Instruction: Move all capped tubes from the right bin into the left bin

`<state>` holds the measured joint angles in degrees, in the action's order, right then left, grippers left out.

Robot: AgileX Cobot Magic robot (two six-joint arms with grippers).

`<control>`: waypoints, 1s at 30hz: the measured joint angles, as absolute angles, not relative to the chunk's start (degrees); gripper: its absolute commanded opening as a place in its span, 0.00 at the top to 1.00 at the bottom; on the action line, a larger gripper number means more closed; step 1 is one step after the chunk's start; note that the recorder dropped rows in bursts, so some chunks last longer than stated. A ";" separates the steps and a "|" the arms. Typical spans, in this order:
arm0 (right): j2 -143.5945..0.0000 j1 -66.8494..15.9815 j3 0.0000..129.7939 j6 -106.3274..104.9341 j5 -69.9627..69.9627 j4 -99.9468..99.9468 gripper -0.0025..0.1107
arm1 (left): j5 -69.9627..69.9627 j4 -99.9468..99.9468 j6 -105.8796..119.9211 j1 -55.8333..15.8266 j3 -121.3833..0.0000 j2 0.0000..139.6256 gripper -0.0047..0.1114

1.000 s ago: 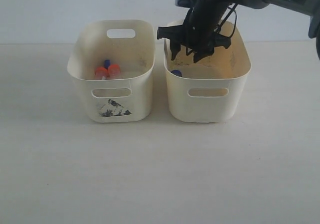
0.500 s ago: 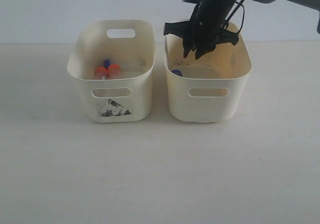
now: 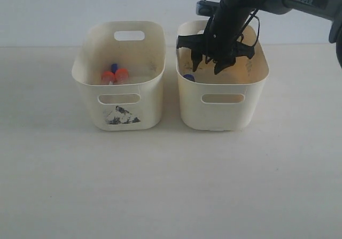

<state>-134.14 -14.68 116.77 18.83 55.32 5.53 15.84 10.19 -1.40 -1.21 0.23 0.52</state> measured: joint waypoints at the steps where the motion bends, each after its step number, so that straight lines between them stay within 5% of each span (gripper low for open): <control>1: -134.24 -14.68 116.77 18.83 55.19 5.53 0.50 | 15.84 10.19 -1.40 -1.21 0.23 0.52 0.92; 30: -136.10 -14.68 116.77 15.01 53.50 18.19 0.50 | 15.84 10.19 -1.40 -1.21 0.23 0.52 0.92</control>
<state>-136.10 -14.68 116.77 15.01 53.50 18.19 15.84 10.19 -1.40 -1.21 0.23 0.52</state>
